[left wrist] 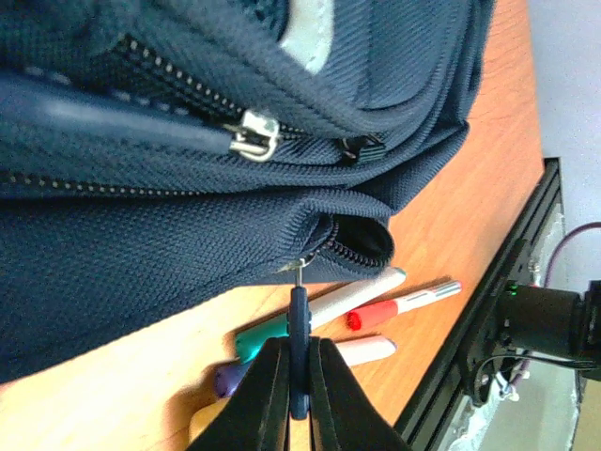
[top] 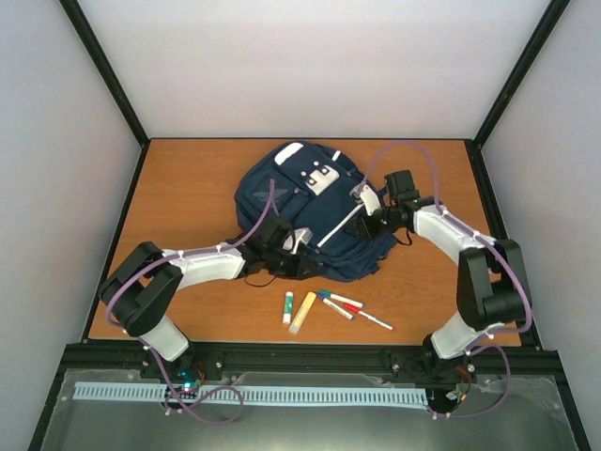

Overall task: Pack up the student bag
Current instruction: Adjust the student bag at the center of the board.

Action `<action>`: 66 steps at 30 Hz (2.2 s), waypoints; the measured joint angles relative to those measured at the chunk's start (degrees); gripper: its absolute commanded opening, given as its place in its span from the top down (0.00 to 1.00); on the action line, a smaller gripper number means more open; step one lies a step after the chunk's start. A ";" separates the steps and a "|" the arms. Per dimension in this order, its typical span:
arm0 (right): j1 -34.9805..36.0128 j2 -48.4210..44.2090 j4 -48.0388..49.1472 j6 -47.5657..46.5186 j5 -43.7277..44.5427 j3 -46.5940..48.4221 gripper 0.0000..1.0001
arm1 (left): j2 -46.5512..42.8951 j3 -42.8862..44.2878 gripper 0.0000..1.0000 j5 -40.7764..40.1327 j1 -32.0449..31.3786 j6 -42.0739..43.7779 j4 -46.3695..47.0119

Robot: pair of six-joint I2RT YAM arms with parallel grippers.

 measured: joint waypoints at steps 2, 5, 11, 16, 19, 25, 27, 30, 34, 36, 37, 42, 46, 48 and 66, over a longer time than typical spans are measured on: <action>0.02 -3.13 -0.94 -0.07 0.48 0.00 0.57 | 0.33 1.27 0.76 0.87 -0.07 0.04 -0.11; 0.15 -8.46 -2.21 -0.24 0.96 0.35 0.55 | 1.11 3.74 0.59 2.08 -0.28 1.33 -0.55; 0.20 -16.57 -6.32 -2.12 1.95 1.92 0.54 | -2.32 6.29 0.54 0.98 -0.46 4.87 -5.84; 0.20 -22.27 -10.45 -5.11 3.13 0.48 0.54 | -9.46 6.40 0.40 -5.22 -0.52 7.41 -12.41; 0.26 -24.70 -13.09 -7.80 4.42 -2.29 0.54 | -12.55 6.40 0.38 -10.43 -0.55 9.27 -15.61; 0.28 -24.72 -16.63 -12.37 6.88 -7.39 0.57 | -14.38 5.31 0.36 -17.79 -0.61 13.57 -17.38; 0.28 -23.78 -16.98 -13.07 7.39 -8.57 0.59 | -15.26 4.37 0.36 -19.98 -0.66 14.69 -17.33; 0.31 -20.70 -16.90 -13.81 8.04 -9.81 0.61 | -16.57 2.40 0.35 -23.65 -0.85 15.32 -15.67; 0.31 -16.17 -16.41 -14.10 8.61 -10.60 0.63 | -18.21 -1.90 0.35 -27.06 -1.46 15.28 -12.22; 0.35 -13.90 -16.13 -14.12 8.66 -10.58 0.61 | -18.25 -3.23 0.36 -27.85 -1.60 15.28 -11.58; 0.35 -12.83 -16.02 -14.12 8.66 -10.56 0.59 | -18.18 -3.58 0.36 -28.02 -1.64 15.28 -11.43; 0.39 -9.46 -14.51 -12.70 10.78 -10.21 0.56 | -16.90 -3.98 0.38 -29.77 -3.08 15.45 -10.08; -0.02 -8.90 -13.33 -10.69 12.48 -7.41 0.57 | -14.67 -3.93 0.39 -34.01 -8.26 16.85 -9.88; -0.28 -8.85 -12.63 -9.42 13.14 -5.57 0.57 | -12.85 -3.72 0.39 -35.45 -10.54 17.53 -9.90; -3.10 -4.31 -7.85 -1.68 10.99 4.37 0.53 | -9.73 1.77 0.42 -39.95 -12.33 23.17 -11.15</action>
